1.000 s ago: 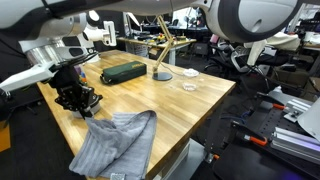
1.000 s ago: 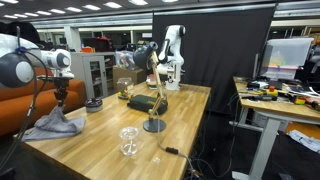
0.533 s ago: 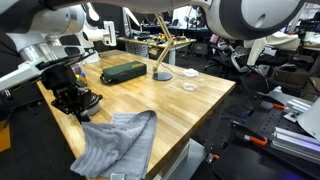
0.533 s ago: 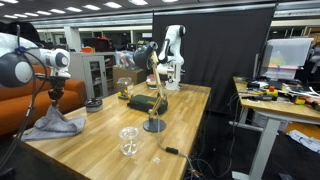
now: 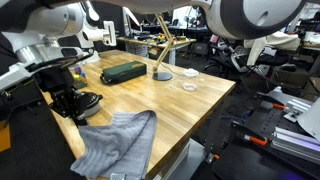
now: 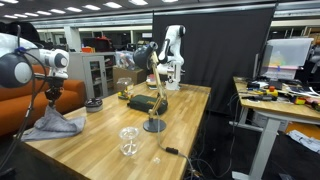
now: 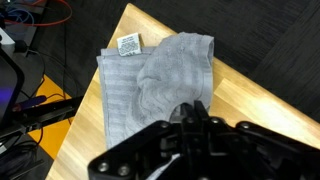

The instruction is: Fold the grey towel from right to left

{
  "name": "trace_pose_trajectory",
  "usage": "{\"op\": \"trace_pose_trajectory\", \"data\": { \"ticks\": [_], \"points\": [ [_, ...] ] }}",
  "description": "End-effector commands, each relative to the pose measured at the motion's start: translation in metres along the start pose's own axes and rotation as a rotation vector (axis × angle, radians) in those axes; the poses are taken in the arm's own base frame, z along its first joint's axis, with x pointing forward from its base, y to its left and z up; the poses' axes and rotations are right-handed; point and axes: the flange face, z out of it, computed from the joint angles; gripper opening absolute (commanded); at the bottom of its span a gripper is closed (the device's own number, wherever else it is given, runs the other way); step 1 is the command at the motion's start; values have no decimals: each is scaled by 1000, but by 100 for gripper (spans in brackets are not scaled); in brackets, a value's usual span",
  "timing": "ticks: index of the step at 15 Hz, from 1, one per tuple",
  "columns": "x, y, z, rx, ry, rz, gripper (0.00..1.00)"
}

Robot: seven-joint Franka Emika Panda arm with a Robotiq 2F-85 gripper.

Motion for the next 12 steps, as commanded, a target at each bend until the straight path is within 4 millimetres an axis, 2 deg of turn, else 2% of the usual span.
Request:
{"op": "trace_pose_trajectory", "data": {
  "ticks": [1, 5, 6, 12],
  "points": [
    [0, 0, 0, 0, 0, 0, 5],
    [0, 0, 0, 0, 0, 0, 5],
    [0, 0, 0, 0, 0, 0, 1],
    [10, 11, -18, -37, 73, 61, 1]
  ]
}}
